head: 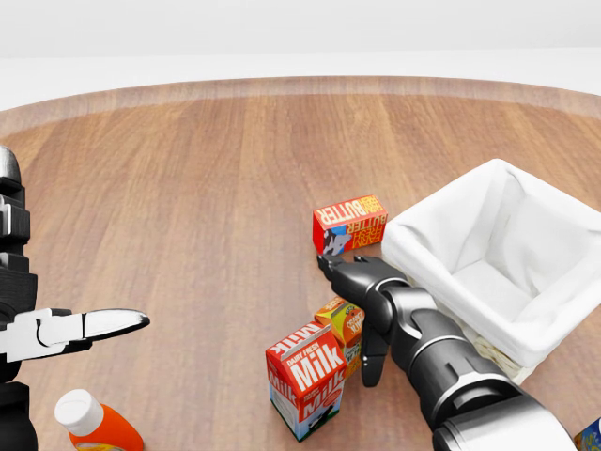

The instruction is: Pick up the orange juice, and put it in the basket.

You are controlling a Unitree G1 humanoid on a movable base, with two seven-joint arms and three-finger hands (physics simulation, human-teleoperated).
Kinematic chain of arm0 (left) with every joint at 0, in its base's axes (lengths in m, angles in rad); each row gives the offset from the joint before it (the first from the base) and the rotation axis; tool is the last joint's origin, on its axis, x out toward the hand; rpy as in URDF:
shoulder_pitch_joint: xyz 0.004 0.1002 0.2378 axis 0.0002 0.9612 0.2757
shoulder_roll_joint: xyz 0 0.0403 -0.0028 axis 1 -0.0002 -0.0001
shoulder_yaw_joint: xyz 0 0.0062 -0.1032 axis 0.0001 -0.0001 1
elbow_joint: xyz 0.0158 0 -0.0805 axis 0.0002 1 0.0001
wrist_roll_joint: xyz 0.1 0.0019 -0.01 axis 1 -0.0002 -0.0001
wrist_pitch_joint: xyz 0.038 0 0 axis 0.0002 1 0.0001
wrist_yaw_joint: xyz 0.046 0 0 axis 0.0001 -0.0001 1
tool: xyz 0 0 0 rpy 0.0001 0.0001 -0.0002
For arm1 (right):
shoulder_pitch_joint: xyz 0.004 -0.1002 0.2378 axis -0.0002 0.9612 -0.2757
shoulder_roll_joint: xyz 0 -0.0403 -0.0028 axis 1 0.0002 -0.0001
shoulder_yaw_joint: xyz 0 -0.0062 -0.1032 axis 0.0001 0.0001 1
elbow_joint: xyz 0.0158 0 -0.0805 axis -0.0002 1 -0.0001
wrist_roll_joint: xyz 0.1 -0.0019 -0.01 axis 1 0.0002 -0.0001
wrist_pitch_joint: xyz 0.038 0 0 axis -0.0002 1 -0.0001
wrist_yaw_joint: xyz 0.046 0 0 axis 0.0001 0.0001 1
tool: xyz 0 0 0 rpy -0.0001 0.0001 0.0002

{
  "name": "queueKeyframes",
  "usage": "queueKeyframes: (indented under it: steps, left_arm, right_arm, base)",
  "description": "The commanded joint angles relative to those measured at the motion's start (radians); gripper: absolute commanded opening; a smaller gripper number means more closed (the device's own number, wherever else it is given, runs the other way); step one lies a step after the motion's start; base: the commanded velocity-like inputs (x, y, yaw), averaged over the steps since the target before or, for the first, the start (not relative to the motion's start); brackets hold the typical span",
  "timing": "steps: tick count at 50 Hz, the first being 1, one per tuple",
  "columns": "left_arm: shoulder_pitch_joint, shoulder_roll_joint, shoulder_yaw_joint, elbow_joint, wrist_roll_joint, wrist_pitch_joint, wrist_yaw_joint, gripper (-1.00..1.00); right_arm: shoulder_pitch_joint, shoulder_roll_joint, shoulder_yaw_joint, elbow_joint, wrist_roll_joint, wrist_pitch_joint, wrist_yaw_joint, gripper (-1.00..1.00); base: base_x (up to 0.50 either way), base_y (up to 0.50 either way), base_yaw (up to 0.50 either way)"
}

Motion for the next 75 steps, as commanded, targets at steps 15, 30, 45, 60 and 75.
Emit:
queueKeyframes:
  steps: [15,30,45,60,75]
  left_arm:
    - [0.0,0.0,0.0,0.0,0.0,0.0,0.0,1.0]
    - [0.0,0.0,0.0,0.0,0.0,0.0,0.0,1.0]
    - [0.0,0.0,0.0,0.0,0.0,0.0,0.0,1.0]
    - [0.0,0.0,0.0,0.0,0.0,0.0,0.0,1.0]
    - [0.0,0.0,0.0,0.0,0.0,0.0,0.0,1.0]
  right_arm:
    - [0.034,0.013,-0.003,0.003,0.011,0.0,-0.025,1.0]
    - [0.037,0.012,-0.007,0.003,0.028,0.0,-0.007,-1.0]
    - [0.028,0.011,0.0,0.002,0.017,0.0,0.008,-1.0]
    - [-0.014,0.004,0.002,-0.001,0.01,0.0,0.042,-1.0]
    - [-0.043,-0.002,0.008,-0.004,0.0,0.0,0.065,-1.0]
  base:
    - [0.0,0.0,0.0]
    - [0.0,0.0,0.0]
    - [0.0,0.0,0.0]
    - [0.0,0.0,0.0]
    - [0.0,0.0,0.0]
